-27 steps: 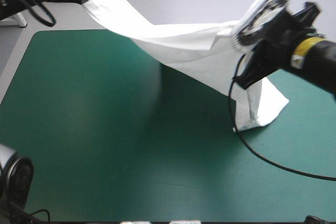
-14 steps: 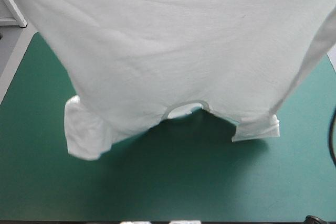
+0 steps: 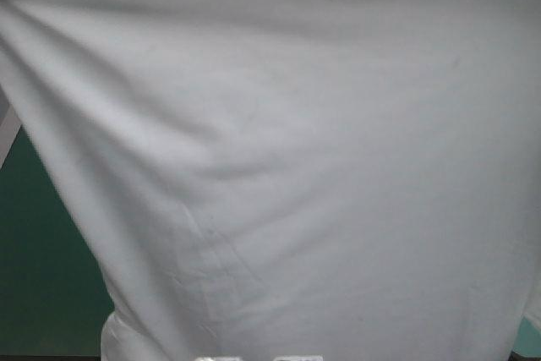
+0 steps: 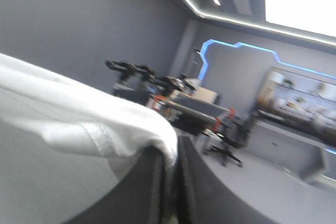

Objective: Fold the cloth

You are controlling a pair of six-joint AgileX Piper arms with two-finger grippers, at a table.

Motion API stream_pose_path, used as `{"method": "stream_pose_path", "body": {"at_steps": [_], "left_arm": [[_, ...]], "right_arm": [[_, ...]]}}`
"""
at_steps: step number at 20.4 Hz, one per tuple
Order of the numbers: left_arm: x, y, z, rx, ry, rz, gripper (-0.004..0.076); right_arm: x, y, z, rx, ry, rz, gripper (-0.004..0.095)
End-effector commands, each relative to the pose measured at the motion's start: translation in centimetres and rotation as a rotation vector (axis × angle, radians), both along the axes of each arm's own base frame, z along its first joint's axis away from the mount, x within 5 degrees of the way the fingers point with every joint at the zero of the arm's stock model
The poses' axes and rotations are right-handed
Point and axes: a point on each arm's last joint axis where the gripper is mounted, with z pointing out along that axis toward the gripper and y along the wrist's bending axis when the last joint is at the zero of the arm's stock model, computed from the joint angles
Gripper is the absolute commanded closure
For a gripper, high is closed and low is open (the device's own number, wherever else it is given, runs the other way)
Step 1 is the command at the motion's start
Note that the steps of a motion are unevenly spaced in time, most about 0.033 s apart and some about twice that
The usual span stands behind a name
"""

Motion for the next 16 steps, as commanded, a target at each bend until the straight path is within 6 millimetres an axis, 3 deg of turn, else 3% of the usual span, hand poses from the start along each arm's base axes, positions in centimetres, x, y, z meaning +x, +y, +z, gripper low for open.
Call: {"method": "stream_pose_path", "body": {"at_steps": [1,2,3,4,5,7,10,12,14,16], "left_arm": [[6.5,0.3,0.7,-0.07,-0.071,0.1,0.0733],[7.7,0.2,0.7,-0.078,-0.074,0.108,0.0733],[11.0,0.1,0.6,-0.092,-0.105,0.128,0.0733],[12.4,0.0,0.6,-0.096,-0.137,0.142,0.0733],[15.0,0.0,0.8,-0.132,-0.207,0.163,0.0733],[17.8,0.1,1.2,-0.207,-0.317,0.171,0.0733],[20.5,0.3,1.8,-0.313,-0.508,0.178,0.0733],[21.7,0.9,1.9,-0.396,-0.695,0.229,0.0733],[23.1,0.9,1.3,-0.41,-0.743,0.245,0.0733],[24.3,0.7,0.6,-0.385,-0.728,0.256,0.0733]], "right_arm": [[5.6,2.4,1.4,-0.007,-0.138,-0.333,0.0925],[6.5,3.0,1.4,-0.024,-0.156,-0.377,0.0925],[8.5,4.6,1.7,-0.042,-0.22,-0.465,0.0925],[9.6,5.5,1.7,-0.055,-0.254,-0.502,0.0925],[12.1,6.8,1.8,-0.064,-0.313,-0.548,0.0926],[16.3,7.3,1.5,-0.028,-0.37,-0.545,0.0926],[23.1,5.6,0.3,0.111,-0.422,-0.437,0.0925],[26.4,3.1,-0.8,0.185,-0.456,-0.408,0.0925],[28.5,1.0,-1.6,0.24,-0.506,-0.381,0.0925],[29.2,0.2,-2.0,0.246,-0.495,-0.392,0.0925]]}}
